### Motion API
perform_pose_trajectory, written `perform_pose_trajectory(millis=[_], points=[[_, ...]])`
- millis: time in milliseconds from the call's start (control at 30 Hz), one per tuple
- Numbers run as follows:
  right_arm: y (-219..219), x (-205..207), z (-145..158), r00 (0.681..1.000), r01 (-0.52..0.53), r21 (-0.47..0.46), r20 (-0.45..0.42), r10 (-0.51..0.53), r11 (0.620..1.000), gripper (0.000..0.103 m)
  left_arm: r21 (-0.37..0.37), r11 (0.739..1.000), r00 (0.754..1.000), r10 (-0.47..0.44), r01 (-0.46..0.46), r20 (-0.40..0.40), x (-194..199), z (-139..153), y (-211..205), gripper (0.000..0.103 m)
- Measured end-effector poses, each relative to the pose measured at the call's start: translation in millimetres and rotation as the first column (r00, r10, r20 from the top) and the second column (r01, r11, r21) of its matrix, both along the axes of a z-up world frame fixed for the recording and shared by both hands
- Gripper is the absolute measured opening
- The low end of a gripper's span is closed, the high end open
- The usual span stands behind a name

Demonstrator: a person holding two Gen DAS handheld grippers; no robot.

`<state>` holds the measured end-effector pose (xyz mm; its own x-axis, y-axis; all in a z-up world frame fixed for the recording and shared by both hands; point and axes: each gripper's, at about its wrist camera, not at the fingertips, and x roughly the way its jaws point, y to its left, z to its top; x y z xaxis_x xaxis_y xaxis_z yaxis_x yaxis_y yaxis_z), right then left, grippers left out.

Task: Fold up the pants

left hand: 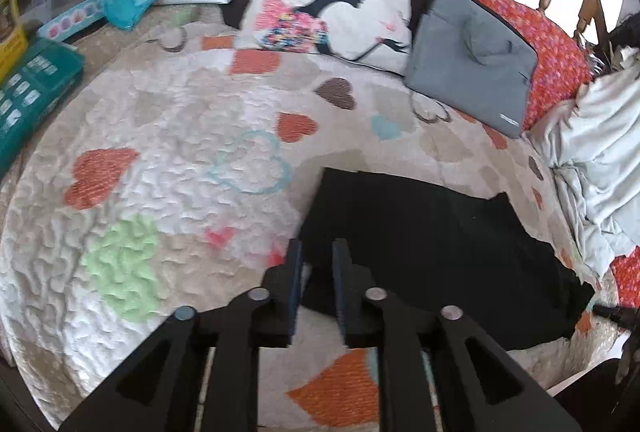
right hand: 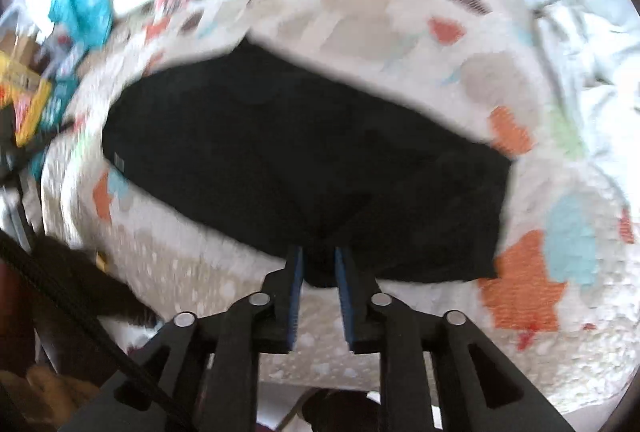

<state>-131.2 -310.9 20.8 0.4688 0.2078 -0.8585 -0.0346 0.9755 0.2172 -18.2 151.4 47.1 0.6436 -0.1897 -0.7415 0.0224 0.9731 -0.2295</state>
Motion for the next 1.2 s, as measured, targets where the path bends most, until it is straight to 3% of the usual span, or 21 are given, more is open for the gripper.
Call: perform_pose_trajectory(millis=[33, 133, 233, 367, 533, 633, 700, 800, 933, 1033, 1100, 1167, 1200], points=[[-16.1, -1.7, 8.0, 0.998, 0.061, 0.007, 0.023, -0.061, 0.998, 0.038, 0.01, 1.0, 1.0, -0.025, 0.025, 0.003, 2.7, 1.9, -13.3, 0.024], [-60.8, -4.4, 18.8, 0.976, 0.212, 0.035, 0.044, -0.214, 0.977, 0.043, 0.032, 0.994, 0.994, -0.109, 0.109, 0.008, 11.4, 7.6, -56.6, 0.039], [-85.7, 1.8, 12.4, 0.955, 0.296, 0.064, 0.015, -0.297, 0.953, 0.043, 0.048, 0.976, 0.977, -0.211, 0.211, -0.002, 20.5, 8.4, -106.6, 0.04], [-84.2, 14.4, -9.2, 0.951, 0.31, 0.128, -0.028, -0.309, 0.942, 0.043, 0.095, 0.953, 0.957, -0.291, 0.289, 0.01, 21.8, 1.8, -148.5, 0.042], [-60.5, 26.8, -21.0, 0.94, 0.34, 0.127, -0.004, -0.342, 0.932, 0.044, 0.043, 0.951, 0.951, -0.305, 0.307, -0.041, 27.0, -23.5, -154.7, 0.043], [-39.4, 38.3, -25.8, 0.958, 0.287, 0.023, 0.011, -0.287, 0.958, 0.044, 0.066, 0.957, 0.957, -0.277, 0.284, -0.089, 31.5, -43.0, -150.1, 0.043], [-24.4, 42.2, -36.4, 0.97, 0.225, -0.159, -0.056, -0.236, 0.961, 0.044, 0.091, 0.959, 0.96, -0.26, 0.269, -0.104, 32.7, -50.2, -146.6, 0.043], [-32.4, 28.3, -45.3, 0.96, 0.209, -0.313, -0.114, -0.255, 0.926, 0.044, 0.097, 0.96, 0.962, -0.252, 0.262, -0.11, 32.1, -53.3, -140.3, 0.043], [-74.5, 7.6, -47.8, 0.906, 0.275, -0.434, -0.182, -0.383, 0.858, 0.044, 0.121, 0.958, 0.961, -0.246, 0.261, -0.126, 33.7, -57.2, -138.2, 0.046], [-89.1, 4.7, -30.2, 0.904, 0.344, -0.373, -0.117, -0.411, 0.862, 0.044, 0.107, 0.96, 0.961, -0.244, 0.258, -0.129, 36.2, -57.3, -137.8, 0.047], [-89.3, 9.1, -19.4, 0.918, 0.365, -0.184, -0.088, -0.386, 0.913, 0.044, 0.089, 0.963, 0.962, -0.243, 0.255, -0.126, 38.0, -56.5, -137.0, 0.047], [-86.6, 19.4, -17.2, 0.927, 0.366, -0.031, -0.081, -0.367, 0.93, 0.044, 0.072, 0.965, 0.962, -0.244, 0.254, -0.123, 39.1, -56.0, -138.1, 0.047], [-82.9, 27.4, -18.2, 0.929, 0.365, 0.003, -0.075, -0.363, 0.931, 0.044, 0.067, 0.965, 0.962, -0.245, 0.255, -0.121, 39.3, -55.8, -138.9, 0.047]])
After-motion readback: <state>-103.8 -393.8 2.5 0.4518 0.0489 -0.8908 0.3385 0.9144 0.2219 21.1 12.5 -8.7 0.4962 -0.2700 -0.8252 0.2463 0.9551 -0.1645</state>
